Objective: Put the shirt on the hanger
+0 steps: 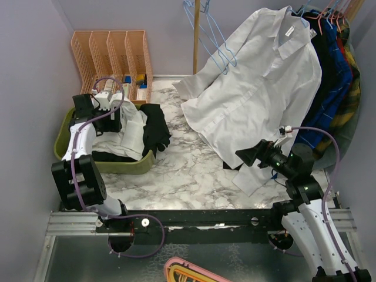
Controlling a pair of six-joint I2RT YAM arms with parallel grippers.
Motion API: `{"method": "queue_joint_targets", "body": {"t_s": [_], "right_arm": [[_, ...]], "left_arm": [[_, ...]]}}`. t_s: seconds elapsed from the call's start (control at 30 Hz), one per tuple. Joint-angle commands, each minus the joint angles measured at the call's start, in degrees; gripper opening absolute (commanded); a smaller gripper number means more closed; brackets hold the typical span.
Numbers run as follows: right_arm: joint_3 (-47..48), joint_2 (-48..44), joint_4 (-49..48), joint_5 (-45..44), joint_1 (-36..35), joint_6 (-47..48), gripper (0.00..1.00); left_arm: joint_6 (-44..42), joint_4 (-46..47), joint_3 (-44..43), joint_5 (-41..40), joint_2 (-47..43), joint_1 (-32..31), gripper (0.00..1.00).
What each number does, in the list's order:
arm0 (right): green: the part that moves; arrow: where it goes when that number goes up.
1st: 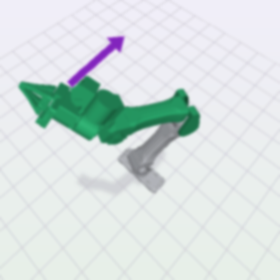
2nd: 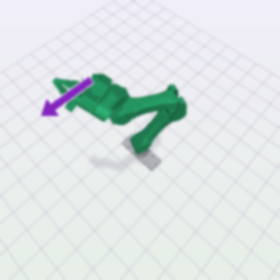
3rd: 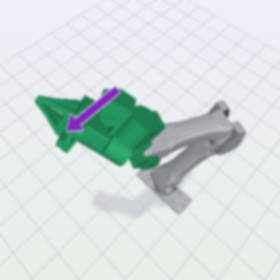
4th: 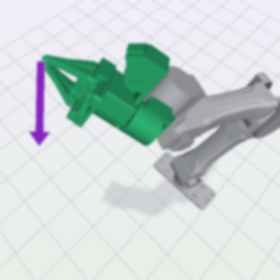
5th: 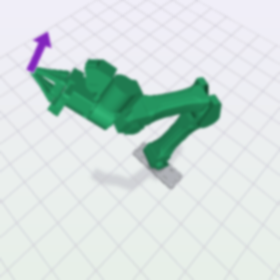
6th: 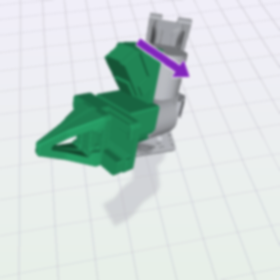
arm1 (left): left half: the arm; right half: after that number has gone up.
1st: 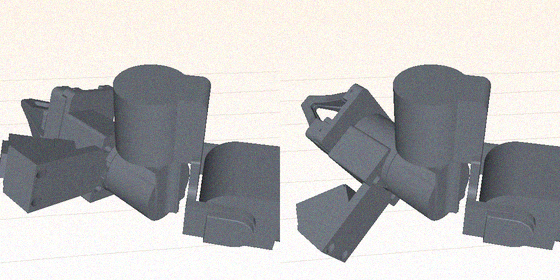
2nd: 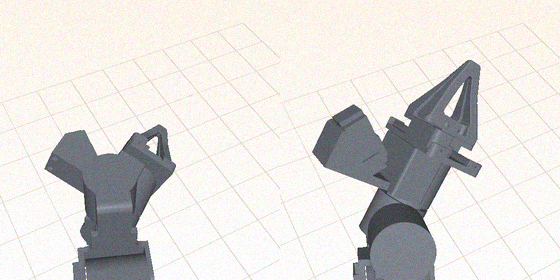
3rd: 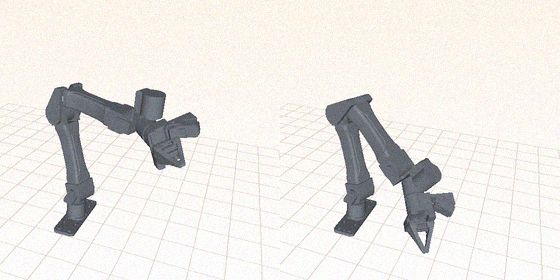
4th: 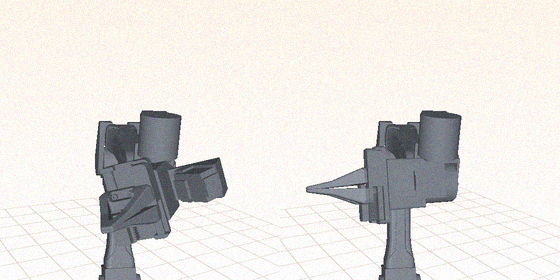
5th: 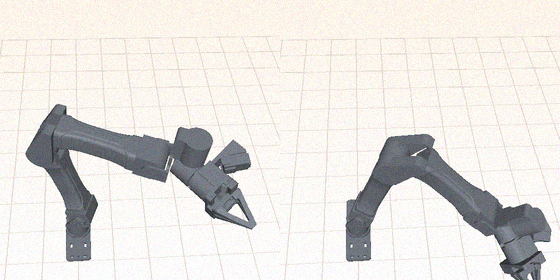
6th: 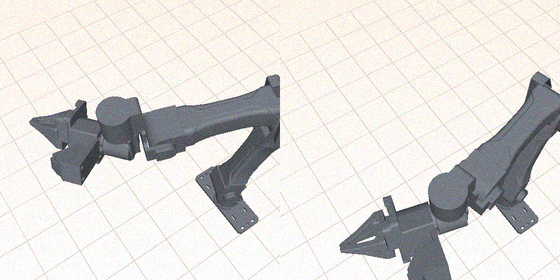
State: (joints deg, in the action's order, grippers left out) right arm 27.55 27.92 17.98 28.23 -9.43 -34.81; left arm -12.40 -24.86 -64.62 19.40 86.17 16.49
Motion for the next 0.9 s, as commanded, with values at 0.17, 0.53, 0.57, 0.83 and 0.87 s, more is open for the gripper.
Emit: {"method": "queue_joint_targets", "body": {"t_s": [0.17,0.53,0.57,0.83,0.87], "right_arm": [[0.25,1.36,-3.09,2.29,-0.23,0.12,1.00],[-0.15,0.47,-2.94,3.24,-0.24,0.29,1.00],[-0.07,0.51,-3.35,4.13,-0.24,0.62,1.00],[4.10,5.44,-13.54,20.81,-0.23,4.91,1.00],[5.09,6.71,-15.53,22.78,-0.22,5.34,1.00]], "left_arm": [[3.35,7.42,2.23,3.89,3.39,0.36,0.67],[3.17,7.27,2.03,9.22,6.98,0.08,0.45],[2.79,6.67,1.62,9.82,6.99,-0.03,0.41],[-6.84,-7.75,-8.02,18.74,0.13,-0.26,0.00],[-8.35,-9.91,-9.51,20.04,-1.06,-0.33,0.00]]}}
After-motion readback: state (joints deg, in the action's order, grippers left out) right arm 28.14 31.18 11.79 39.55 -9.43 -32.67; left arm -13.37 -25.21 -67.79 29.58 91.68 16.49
